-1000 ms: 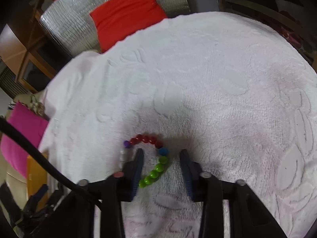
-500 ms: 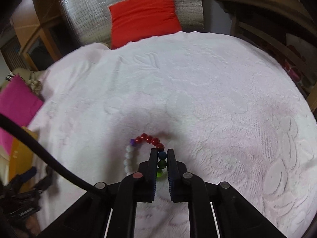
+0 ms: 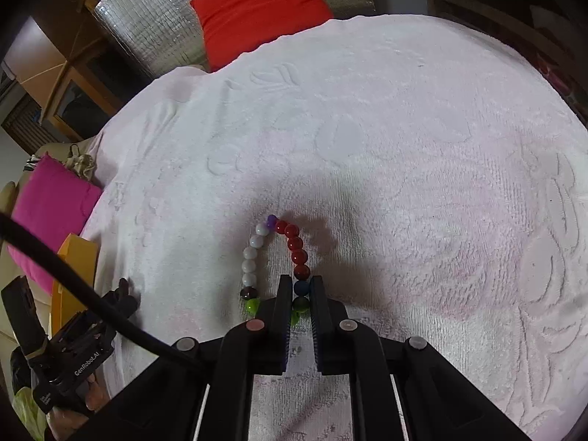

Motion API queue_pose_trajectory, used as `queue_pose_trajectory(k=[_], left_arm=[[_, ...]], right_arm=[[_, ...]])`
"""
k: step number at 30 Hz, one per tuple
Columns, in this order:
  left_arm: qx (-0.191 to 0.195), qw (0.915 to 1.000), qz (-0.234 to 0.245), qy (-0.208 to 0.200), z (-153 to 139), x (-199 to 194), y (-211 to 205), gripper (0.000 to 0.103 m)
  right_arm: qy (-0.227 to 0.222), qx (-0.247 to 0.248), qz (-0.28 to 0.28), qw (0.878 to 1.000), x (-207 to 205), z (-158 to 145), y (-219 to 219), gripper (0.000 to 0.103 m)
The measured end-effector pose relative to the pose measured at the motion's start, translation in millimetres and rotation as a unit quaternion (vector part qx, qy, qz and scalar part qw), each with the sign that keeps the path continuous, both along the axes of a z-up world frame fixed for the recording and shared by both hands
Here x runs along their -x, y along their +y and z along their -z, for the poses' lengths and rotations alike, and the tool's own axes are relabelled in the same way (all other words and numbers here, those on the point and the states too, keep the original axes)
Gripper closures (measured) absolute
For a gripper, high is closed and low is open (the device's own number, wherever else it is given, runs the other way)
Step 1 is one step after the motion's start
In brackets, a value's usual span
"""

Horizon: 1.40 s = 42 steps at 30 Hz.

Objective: Organize jewelry
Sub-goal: 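Grasp the multicolour bead bracelet with the right tool while the left grasps the black hair tie, then lift the hair tie and multicolour bracelet and carry them toward the orange box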

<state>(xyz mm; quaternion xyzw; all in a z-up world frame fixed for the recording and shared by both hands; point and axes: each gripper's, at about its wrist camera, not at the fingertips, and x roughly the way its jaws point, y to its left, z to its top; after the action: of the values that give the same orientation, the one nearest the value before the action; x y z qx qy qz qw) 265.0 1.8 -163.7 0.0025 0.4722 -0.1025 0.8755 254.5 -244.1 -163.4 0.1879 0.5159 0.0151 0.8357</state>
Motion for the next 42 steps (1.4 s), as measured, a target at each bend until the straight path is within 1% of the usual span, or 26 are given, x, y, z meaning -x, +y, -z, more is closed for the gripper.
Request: queue_pose_trajectory(k=[2,4,5,7,9,11,13,15,18,23,32,37,42], left_arm=[[0.002,1.0,-0.002,0.002,1.2,-1.9,-0.5,0.042],[0.002,1.0,-0.003,0.0,0.6,-3.4,-1.0,0.05],[0.003,1.0,-0.001,0.0,0.1,-3.1,-2.2,0.056],[0.001,1.0,0.0,-0.004,-1.1,-2.0,-2.2,0.058],[-0.007,0.9999,-0.004,-0.01,-1.9,-1.0,-1.2,0.071],[-0.001,0.9998,-0.01,-0.016,-5.0,0.1,2.9,0.076],[0.004,0.9995,-0.018,-0.024,-9.1,1.5,8.5,0.083],[0.005,0.9993,-0.022,-0.029,-11.6,3.0,12.7,0.093],[0.011,0.9991,-0.026,-0.031,-13.8,5.2,19.1,0.094],[0.019,0.9989,-0.026,-0.036,-18.1,10.1,27.5,0.094],[0.042,0.9978,-0.014,-0.049,-33.8,25.7,32.9,0.094],[0.05,0.9969,-0.003,-0.061,-43.0,36.7,32.9,0.094],[0.052,0.9966,-0.004,-0.064,-48.2,45.8,35.7,0.094]], right_arm=[[0.003,-0.004,0.005,1.0,-1.8,2.2,0.4,0.09],[0.002,0.001,0.004,1.0,-5.5,3.9,2.4,0.09],[-0.001,0.006,0.003,1.0,-6.8,4.0,3.9,0.09],[-0.006,0.017,-0.001,1.0,-8.7,4.7,7.7,0.09],[-0.014,0.027,-0.012,0.999,-8.9,4.1,12.4,0.09],[-0.02,0.04,-0.017,0.999,-7.5,2.5,14.9,0.092],[-0.026,0.04,-0.018,0.999,-5.8,0.8,16.4,0.092],[-0.03,0.037,-0.018,0.999,-4.6,-1.3,17.9,0.093],[-0.041,0.031,-0.02,0.998,-1.7,-6.5,21.1,0.093],[-0.058,0.007,-0.029,0.998,2.7,-17.0,26.4,0.093],[-0.072,-0.04,-0.025,0.996,12.6,-29.2,24.7,0.093],[-0.089,-0.039,-0.034,0.995,16.5,-37.4,35.1,0.093],[-0.105,-0.038,-0.052,0.992,20.7,-45.3,51.6,0.093]])
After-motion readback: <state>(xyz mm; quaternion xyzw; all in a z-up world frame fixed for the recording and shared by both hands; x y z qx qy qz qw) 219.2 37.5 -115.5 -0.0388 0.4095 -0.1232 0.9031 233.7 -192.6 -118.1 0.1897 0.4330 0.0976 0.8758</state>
